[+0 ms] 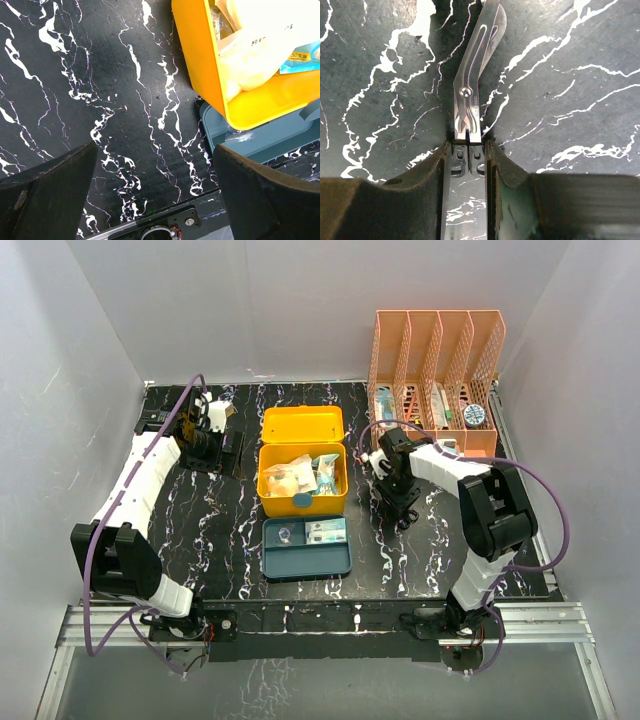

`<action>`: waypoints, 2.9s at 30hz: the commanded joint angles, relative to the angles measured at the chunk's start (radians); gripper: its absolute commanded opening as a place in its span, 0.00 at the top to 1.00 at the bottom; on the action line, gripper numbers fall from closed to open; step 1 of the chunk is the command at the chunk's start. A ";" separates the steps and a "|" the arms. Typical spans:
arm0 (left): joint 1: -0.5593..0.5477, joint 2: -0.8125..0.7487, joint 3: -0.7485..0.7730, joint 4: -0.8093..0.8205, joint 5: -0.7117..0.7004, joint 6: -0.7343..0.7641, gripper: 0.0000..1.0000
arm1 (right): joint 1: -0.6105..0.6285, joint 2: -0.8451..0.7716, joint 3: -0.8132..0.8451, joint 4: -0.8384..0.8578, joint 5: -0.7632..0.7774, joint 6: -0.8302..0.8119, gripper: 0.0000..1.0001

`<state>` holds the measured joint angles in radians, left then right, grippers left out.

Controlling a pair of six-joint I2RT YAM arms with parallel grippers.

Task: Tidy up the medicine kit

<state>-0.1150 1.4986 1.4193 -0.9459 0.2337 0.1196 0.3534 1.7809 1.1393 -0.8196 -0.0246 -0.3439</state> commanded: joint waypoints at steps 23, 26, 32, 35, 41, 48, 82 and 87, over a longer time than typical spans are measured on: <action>0.005 0.007 0.046 -0.016 -0.012 0.000 0.01 | 0.275 -0.265 0.392 -0.173 0.097 0.060 1.00; 0.005 0.010 0.046 -0.014 -0.017 0.000 0.01 | 0.335 -0.254 0.425 -0.186 0.110 0.063 1.00; 0.005 0.016 0.041 -0.005 -0.035 -0.004 0.01 | 0.511 -0.215 0.485 -0.218 0.132 0.062 1.00; 0.005 0.019 0.040 -0.001 -0.037 -0.009 0.01 | 0.592 -0.182 0.516 -0.250 0.152 0.070 1.00; 0.005 0.019 0.038 0.000 -0.041 -0.014 0.01 | 0.700 -0.133 0.551 -0.272 0.164 0.080 1.00; 0.005 0.002 0.021 0.002 -0.040 -0.015 0.01 | 0.770 -0.109 0.527 -0.277 0.115 0.044 1.00; 0.006 -0.025 -0.016 -0.004 -0.039 -0.008 0.01 | 0.838 0.050 0.284 -0.129 0.030 -0.128 1.00; 0.006 -0.025 -0.010 -0.008 -0.037 -0.009 0.01 | 0.823 0.067 0.264 -0.101 0.025 -0.138 1.00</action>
<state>-0.1143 1.5131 1.4090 -0.9394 0.1944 0.1116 1.1889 1.8408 1.4097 -0.9825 0.0093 -0.4561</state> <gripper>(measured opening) 0.986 0.250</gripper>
